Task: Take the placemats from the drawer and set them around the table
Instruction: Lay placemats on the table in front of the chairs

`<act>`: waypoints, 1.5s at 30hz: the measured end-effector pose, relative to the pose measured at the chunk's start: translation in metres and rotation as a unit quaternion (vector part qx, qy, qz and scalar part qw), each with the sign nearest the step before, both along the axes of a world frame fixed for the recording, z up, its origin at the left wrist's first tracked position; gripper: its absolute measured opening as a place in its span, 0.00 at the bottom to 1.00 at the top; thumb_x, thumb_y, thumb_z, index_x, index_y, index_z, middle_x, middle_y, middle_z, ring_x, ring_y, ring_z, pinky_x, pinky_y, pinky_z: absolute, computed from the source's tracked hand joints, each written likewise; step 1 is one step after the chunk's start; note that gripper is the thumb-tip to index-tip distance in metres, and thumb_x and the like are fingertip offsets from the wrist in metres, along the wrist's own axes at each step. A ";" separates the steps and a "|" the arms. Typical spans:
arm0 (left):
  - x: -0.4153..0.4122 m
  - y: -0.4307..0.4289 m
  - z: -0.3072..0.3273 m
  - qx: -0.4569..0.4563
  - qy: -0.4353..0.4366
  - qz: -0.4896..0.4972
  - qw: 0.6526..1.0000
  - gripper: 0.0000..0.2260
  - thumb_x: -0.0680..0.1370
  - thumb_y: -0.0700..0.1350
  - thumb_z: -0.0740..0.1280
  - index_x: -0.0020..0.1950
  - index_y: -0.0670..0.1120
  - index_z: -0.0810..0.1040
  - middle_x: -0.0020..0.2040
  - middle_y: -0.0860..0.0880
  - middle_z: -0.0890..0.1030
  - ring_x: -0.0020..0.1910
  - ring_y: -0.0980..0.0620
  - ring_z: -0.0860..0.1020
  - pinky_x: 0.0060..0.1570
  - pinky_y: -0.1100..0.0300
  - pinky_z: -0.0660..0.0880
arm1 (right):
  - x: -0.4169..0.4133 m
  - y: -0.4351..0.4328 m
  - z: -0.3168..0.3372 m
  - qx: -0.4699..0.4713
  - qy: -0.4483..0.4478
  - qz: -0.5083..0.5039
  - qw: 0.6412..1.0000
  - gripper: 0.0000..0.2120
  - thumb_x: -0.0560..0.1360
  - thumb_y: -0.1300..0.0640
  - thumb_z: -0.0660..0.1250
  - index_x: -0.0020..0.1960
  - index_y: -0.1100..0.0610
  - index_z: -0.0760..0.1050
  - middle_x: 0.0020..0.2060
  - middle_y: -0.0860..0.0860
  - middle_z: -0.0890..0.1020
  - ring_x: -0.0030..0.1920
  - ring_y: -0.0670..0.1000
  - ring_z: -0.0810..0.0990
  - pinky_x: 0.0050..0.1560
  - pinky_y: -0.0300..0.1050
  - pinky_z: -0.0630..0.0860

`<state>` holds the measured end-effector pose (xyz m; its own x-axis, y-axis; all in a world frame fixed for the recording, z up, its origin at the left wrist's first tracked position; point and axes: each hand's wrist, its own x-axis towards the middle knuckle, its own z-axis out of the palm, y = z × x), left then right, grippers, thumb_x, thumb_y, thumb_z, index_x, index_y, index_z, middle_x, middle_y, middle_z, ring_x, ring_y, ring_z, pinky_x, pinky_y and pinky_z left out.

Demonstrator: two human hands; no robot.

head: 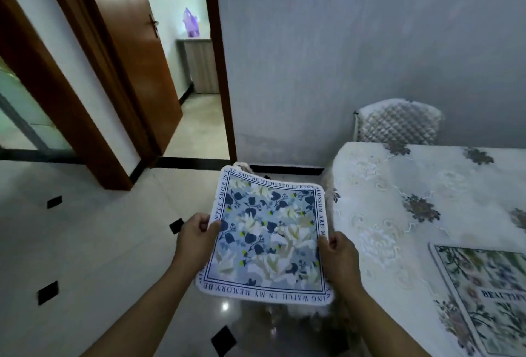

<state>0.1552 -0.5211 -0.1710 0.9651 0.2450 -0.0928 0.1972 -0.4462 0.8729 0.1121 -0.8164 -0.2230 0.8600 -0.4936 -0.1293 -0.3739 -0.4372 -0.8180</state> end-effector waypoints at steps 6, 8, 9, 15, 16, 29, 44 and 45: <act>0.145 -0.020 -0.003 -0.019 0.002 -0.173 0.985 0.06 0.74 0.47 0.71 0.40 0.50 0.77 0.35 0.52 0.83 0.32 0.55 0.81 0.30 0.60 0.73 | 0.062 0.013 -0.003 -0.017 -0.019 -0.150 0.988 0.18 0.78 0.54 0.66 0.34 0.56 0.63 0.28 0.52 0.69 0.29 0.51 0.67 0.31 0.47 0.61; 0.185 -0.026 0.004 -0.020 0.009 -0.229 0.973 0.05 0.74 0.47 0.71 0.41 0.48 0.78 0.36 0.51 0.83 0.34 0.52 0.82 0.31 0.59 0.74 | 0.070 0.023 0.001 -0.005 -0.015 -0.212 0.977 0.18 0.77 0.54 0.67 0.34 0.56 0.63 0.28 0.54 0.69 0.29 0.52 0.66 0.31 0.47 0.60; 0.204 -0.029 0.006 -0.021 0.017 -0.256 0.966 0.05 0.74 0.46 0.71 0.41 0.48 0.78 0.37 0.51 0.84 0.35 0.51 0.82 0.33 0.58 0.75 | 0.072 0.029 0.002 0.001 -0.015 -0.243 0.970 0.18 0.77 0.54 0.67 0.34 0.56 0.63 0.28 0.55 0.69 0.29 0.52 0.66 0.32 0.47 0.60; 0.271 -0.092 0.004 0.022 0.070 -0.412 0.908 0.04 0.76 0.46 0.69 0.44 0.46 0.78 0.40 0.47 0.84 0.39 0.46 0.84 0.43 0.46 0.81 | 0.058 0.037 0.006 0.005 -0.001 -0.387 0.922 0.17 0.77 0.54 0.66 0.35 0.56 0.64 0.28 0.53 0.70 0.28 0.52 0.67 0.30 0.46 0.60; 0.275 -0.107 0.002 0.032 0.075 -0.436 0.896 0.04 0.76 0.45 0.68 0.43 0.47 0.78 0.39 0.47 0.84 0.38 0.46 0.83 0.42 0.46 0.81 | 0.055 0.034 0.004 0.006 -0.003 -0.410 0.912 0.17 0.77 0.54 0.67 0.34 0.56 0.64 0.27 0.53 0.69 0.28 0.51 0.66 0.30 0.45 0.60; 0.355 -0.233 -0.019 0.053 0.093 -0.537 0.836 0.04 0.77 0.42 0.67 0.43 0.48 0.78 0.41 0.49 0.84 0.37 0.52 0.82 0.33 0.60 0.74 | 0.106 -0.004 -0.031 0.022 0.019 -0.539 0.842 0.15 0.76 0.55 0.66 0.34 0.57 0.66 0.28 0.55 0.73 0.29 0.52 0.70 0.31 0.46 0.66; 0.459 -0.391 -0.093 0.036 0.132 -0.672 0.728 0.03 0.76 0.42 0.69 0.41 0.48 0.79 0.39 0.49 0.83 0.38 0.47 0.82 0.37 0.55 0.76 | 0.210 -0.045 -0.062 -0.016 0.119 -0.676 0.727 0.16 0.79 0.51 0.63 0.37 0.58 0.66 0.30 0.54 0.73 0.30 0.49 0.70 0.28 0.42 0.61; 0.459 -0.397 -0.098 0.036 0.134 -0.670 0.729 0.04 0.76 0.43 0.69 0.41 0.49 0.79 0.39 0.50 0.83 0.39 0.47 0.82 0.37 0.56 0.76 | 0.212 -0.051 -0.065 -0.014 0.122 -0.678 0.725 0.16 0.79 0.51 0.63 0.37 0.58 0.66 0.30 0.54 0.74 0.30 0.49 0.71 0.28 0.43 0.61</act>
<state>0.6145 -0.9180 -0.2691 0.2911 -0.8879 -0.3562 -0.2989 -0.4381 0.8478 0.3245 -0.8679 -0.2876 -0.4650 -0.8687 -0.1705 -0.6072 0.4532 -0.6526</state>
